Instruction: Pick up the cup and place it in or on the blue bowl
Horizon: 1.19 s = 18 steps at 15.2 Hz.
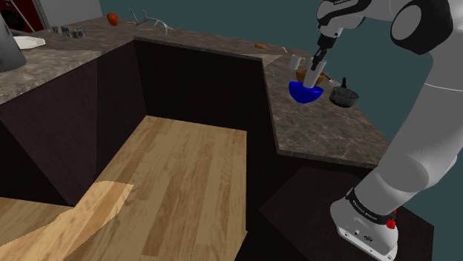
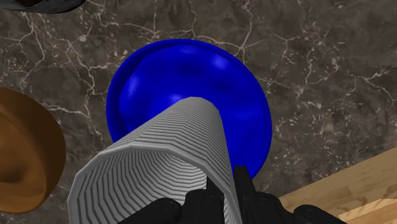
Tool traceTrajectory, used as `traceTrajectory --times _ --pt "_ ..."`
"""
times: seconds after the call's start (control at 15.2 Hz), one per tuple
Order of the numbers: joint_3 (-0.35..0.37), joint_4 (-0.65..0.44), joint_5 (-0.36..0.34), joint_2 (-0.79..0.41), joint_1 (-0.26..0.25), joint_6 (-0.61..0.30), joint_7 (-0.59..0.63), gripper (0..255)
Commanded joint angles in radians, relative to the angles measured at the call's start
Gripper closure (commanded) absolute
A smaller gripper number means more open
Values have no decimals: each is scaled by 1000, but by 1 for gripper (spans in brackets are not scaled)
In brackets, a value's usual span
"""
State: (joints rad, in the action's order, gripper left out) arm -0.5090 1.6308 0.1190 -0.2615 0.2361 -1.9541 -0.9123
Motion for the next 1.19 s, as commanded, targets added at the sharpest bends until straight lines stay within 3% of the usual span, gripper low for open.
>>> traceTrajectory --times 0.0,0.33,0.59,1.12 --pt "0 1 0 -4 1 0 0 0" --pt "-1 4 -1 -3 1 -1 0 0" --pt "-5 -95 -15 20 0 117 10 0" --pt "-5 -95 -15 20 0 117 10 0"
